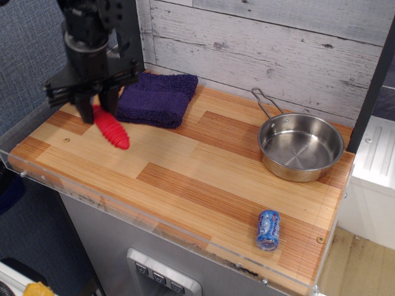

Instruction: Put the spoon to the left of the pot.

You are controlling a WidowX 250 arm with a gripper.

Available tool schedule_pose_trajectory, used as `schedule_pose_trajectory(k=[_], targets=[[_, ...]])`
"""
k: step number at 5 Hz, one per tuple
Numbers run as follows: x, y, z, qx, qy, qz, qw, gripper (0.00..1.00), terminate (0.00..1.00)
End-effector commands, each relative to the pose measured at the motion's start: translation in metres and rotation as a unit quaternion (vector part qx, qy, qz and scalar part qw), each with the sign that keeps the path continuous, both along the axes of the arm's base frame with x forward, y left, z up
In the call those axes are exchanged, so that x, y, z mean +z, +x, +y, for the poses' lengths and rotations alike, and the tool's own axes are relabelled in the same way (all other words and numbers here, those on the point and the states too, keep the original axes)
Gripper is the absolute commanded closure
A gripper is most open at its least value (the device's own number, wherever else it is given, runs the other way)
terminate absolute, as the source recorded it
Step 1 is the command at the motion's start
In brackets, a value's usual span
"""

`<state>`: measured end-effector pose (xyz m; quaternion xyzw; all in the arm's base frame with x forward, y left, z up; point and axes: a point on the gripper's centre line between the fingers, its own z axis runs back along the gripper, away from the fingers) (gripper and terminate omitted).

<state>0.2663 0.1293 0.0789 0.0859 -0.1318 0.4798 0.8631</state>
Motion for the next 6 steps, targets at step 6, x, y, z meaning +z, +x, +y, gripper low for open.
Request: schedule_pose_trajectory(k=[6], targets=[[-0.011,0.072,-0.091,-0.396,0.051,-0.067,0.9144,1.00,0.00]])
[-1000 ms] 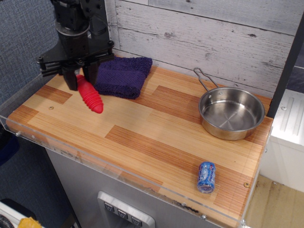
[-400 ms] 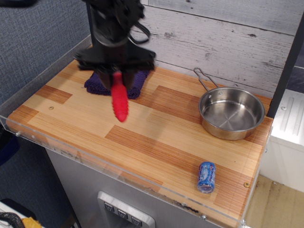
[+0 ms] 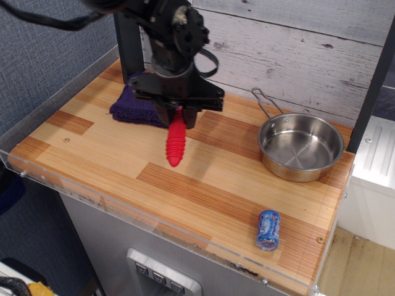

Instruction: Put the spoon to the left of the pot.

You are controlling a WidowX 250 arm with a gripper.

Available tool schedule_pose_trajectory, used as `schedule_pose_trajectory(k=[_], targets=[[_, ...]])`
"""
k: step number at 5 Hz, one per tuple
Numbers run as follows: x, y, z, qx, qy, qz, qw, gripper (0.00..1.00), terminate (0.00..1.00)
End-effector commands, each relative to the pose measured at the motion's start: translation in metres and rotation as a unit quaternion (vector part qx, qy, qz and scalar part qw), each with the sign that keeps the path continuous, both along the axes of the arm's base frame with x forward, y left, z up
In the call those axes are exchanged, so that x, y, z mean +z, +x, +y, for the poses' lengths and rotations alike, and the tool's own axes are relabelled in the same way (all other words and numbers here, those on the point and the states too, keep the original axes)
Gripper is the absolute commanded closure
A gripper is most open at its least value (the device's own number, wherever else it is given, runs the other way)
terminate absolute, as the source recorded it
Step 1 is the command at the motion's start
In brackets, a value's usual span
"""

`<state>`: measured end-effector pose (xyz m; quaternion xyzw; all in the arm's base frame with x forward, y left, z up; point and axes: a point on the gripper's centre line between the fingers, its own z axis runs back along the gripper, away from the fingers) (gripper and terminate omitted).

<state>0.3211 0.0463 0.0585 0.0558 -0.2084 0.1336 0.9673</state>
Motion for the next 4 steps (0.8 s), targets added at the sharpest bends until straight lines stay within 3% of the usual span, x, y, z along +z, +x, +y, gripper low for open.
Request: schedule_pose_trajectory(k=[1,4], targets=[[0.007,0.034,-0.017,-0.051,-0.015,-0.040,0.9978,1.00,0.00],[-0.026,0.042,-0.038,-0.095,-0.033,0.004,0.9949,1.00,0.00]])
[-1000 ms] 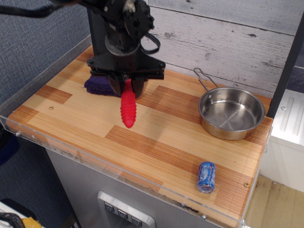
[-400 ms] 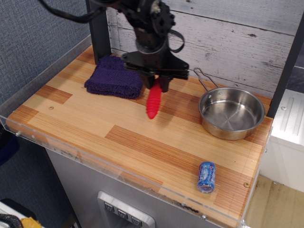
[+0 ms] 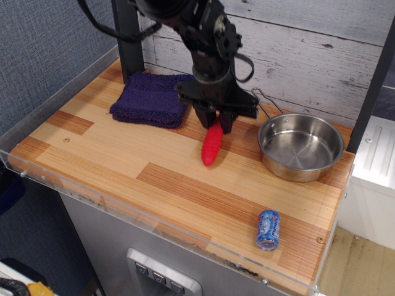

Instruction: Put the spoon to the left of the pot.

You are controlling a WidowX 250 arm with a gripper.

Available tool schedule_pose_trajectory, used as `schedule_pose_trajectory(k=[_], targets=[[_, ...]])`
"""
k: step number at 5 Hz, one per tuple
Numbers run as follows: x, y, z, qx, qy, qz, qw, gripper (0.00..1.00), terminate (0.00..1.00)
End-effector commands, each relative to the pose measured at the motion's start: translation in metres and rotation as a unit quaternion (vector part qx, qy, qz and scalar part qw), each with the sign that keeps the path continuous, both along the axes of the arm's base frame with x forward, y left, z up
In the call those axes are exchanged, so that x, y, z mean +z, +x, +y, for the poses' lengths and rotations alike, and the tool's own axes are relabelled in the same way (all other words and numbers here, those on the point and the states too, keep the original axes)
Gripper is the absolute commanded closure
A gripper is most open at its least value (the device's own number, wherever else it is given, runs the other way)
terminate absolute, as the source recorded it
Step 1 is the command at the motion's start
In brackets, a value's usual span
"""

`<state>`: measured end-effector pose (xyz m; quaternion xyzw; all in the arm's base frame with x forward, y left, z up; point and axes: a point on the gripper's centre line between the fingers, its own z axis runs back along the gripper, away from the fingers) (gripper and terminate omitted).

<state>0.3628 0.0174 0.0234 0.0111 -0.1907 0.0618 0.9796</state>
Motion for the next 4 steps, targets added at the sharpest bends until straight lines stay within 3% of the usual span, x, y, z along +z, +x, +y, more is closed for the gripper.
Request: schedule_pose_trajectory(k=[1,2,3,4], targets=[[0.003,0.005,-0.015,-0.015,-0.024,-0.006,0.9996,1.00,0.00],[0.005,0.007,-0.011,-0.014,-0.033,0.003,0.9993,1.00,0.00],[0.007,0.003,-0.004,0.003,-0.032,0.010,0.9994,0.00,0.00],[0.010,0.000,-0.002,0.014,-0.034,0.007,0.9993,0.00,0.00]])
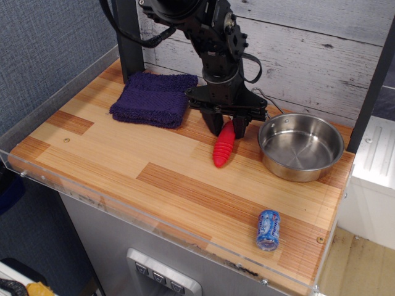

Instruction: Put the spoon to the left of the pot.

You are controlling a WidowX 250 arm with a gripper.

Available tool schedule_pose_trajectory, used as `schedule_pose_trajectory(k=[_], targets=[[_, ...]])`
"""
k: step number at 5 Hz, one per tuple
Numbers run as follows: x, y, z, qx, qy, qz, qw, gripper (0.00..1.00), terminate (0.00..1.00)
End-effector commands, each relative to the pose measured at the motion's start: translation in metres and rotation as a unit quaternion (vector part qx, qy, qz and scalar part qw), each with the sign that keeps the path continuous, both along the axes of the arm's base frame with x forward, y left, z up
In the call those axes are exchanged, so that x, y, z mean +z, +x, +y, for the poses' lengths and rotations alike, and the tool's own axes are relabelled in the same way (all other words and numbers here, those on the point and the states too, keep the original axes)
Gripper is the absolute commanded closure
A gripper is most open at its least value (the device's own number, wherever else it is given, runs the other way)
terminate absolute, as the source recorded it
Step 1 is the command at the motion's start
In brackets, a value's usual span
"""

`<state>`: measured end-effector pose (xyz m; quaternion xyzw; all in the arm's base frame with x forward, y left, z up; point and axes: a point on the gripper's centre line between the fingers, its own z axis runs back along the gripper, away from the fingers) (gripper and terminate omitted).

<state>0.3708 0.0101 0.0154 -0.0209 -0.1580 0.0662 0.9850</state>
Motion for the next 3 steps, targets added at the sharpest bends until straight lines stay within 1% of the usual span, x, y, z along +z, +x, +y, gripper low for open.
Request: schedule_pose_trajectory(k=[1,2,3], targets=[[0.023,-0.007,0.005,0.015,-0.009,-0.031,0.9994,0.00,0.00],[0.036,-0.008,0.005,0.022,-0.022,-0.046,0.9985,0.00,0.00],[0.058,-0.011,0.003,0.019,-0.040,-0.065,0.9969,0.00,0.00]])
